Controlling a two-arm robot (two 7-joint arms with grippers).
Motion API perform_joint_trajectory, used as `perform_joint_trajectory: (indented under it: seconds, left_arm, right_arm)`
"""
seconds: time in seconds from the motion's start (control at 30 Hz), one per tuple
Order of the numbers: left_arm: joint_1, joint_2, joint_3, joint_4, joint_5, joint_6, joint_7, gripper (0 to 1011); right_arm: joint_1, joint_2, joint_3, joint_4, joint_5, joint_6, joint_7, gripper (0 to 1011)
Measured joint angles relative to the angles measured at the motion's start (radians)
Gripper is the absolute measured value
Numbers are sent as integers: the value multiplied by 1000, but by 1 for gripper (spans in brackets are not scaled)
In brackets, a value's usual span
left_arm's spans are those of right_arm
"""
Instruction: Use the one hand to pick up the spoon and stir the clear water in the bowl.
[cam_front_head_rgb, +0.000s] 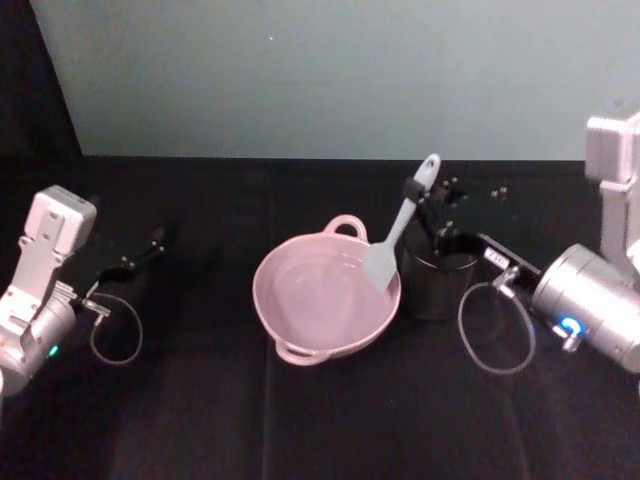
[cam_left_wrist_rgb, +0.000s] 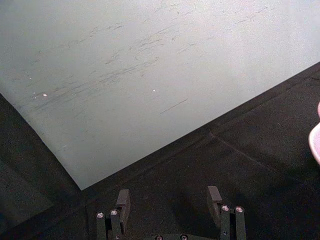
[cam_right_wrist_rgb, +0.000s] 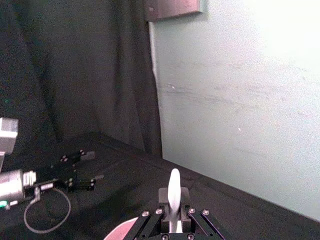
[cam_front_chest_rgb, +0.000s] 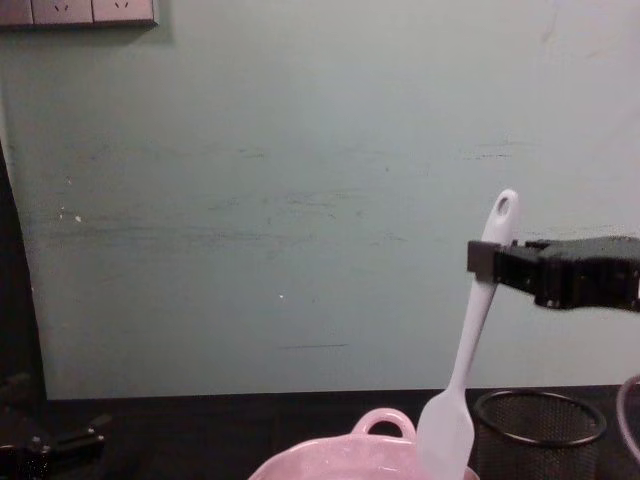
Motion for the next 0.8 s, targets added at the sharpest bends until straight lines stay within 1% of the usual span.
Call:
perform_joint_trajectory:
  seconds: [0.07,0.1,0.2,0.23,0.3,0.33,0.5,0.53,0.63,0.8]
  left_arm:
    - [0,0,0,0,0,0,0,1011]
    - [0,0,0,0,0,0,0,1011]
    - [0,0,0,0,0,0,0,1011]
    - [0,0,0,0,0,0,0,1011]
    - [0,0,0,0,0,0,0,1011]
    - [0,0,0,0,0,0,0,1011]
    - [0,0,0,0,0,0,0,1011]
    - [0,0,0,0,0,0,0,1011]
    - [0,0,0,0,0,0,0,1011]
    - [0,0,0,0,0,0,0,1011]
  right_arm:
    - [4,-1,11,-11,26,38,-13,125]
    - [5,-2,23,-20,49,65,-25,125]
    - [6,-2,43,-33,76,92,-42,125]
    - [4,-2,58,-43,95,108,-56,125]
    - [1,-4,77,-53,118,126,-72,125]
    - [-3,-7,93,-61,139,140,-86,125]
    - [-20,-15,148,-84,198,159,-128,125]
    - [-20,-15,148,-84,198,159,-128,125]
    - [-25,-14,172,-88,232,168,-145,125]
    - [-10,-11,179,-60,258,176,-153,125]
